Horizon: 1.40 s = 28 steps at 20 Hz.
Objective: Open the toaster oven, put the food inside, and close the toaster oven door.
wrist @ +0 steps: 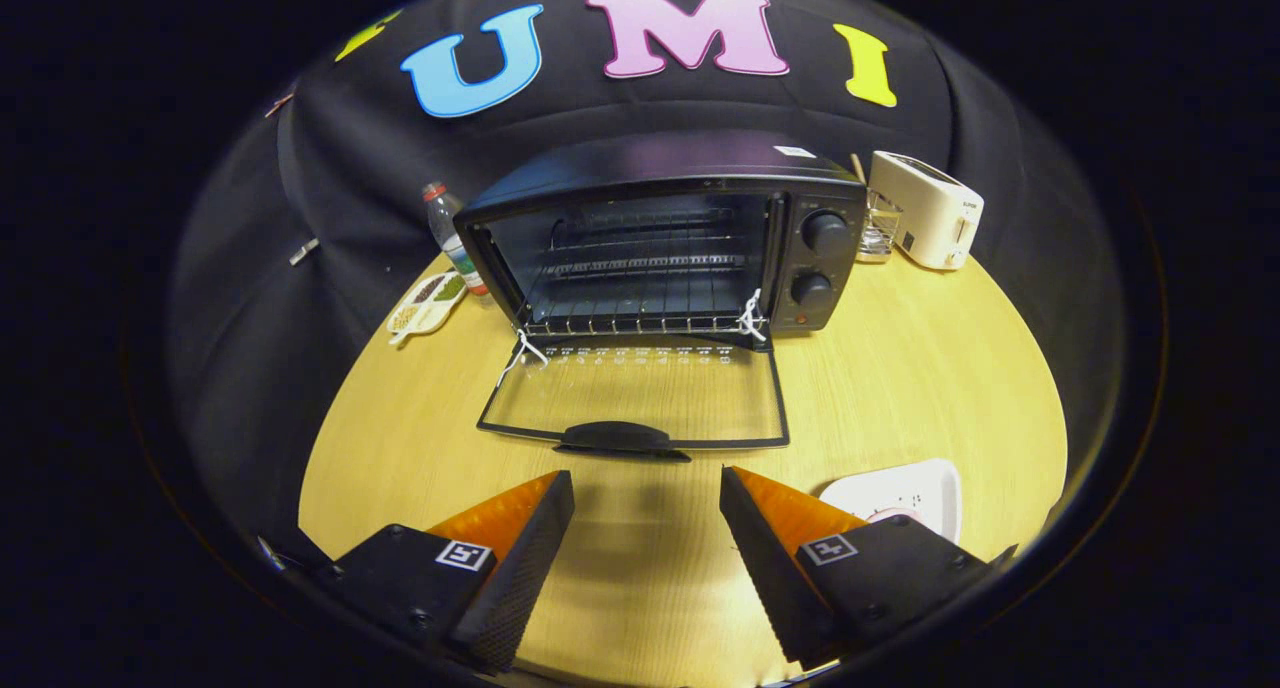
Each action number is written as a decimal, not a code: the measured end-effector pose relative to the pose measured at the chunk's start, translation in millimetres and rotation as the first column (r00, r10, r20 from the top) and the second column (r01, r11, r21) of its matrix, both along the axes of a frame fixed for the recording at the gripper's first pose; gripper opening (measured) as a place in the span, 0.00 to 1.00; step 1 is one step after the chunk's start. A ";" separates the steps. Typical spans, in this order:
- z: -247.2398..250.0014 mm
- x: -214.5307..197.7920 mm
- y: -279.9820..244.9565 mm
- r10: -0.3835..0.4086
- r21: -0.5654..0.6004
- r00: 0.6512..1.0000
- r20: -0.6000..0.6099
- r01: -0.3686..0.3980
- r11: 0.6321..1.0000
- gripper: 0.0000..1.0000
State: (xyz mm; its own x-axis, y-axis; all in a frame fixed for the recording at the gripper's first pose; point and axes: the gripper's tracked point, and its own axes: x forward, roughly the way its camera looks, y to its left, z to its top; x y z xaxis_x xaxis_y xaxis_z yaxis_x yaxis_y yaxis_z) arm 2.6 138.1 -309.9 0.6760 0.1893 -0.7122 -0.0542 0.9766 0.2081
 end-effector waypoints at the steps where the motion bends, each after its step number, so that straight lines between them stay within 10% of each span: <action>1: 8.8 -0.4 -16.7 -0.001 0.011 1.000 0.017 0.000 1.000 0.96; 8: -13.6 -30.3 -183.2 -0.112 -0.067 0.990 -0.091 0.106 0.992 0.96; 16: -90.5 -59.0 -240.2 -0.097 -0.182 0.952 -0.290 0.044 0.982 0.84; 23: -121.1 -58.5 -247.7 -0.081 -0.174 0.916 -0.393 0.012 0.985 0.41; 26: -119.8 -65.2 -244.3 -0.074 -0.173 0.899 -0.432 -0.002 0.985 0.41; 28: -124.7 -64.2 -245.0 -0.057 -0.159 0.888 -0.457 -0.018 0.987 0.15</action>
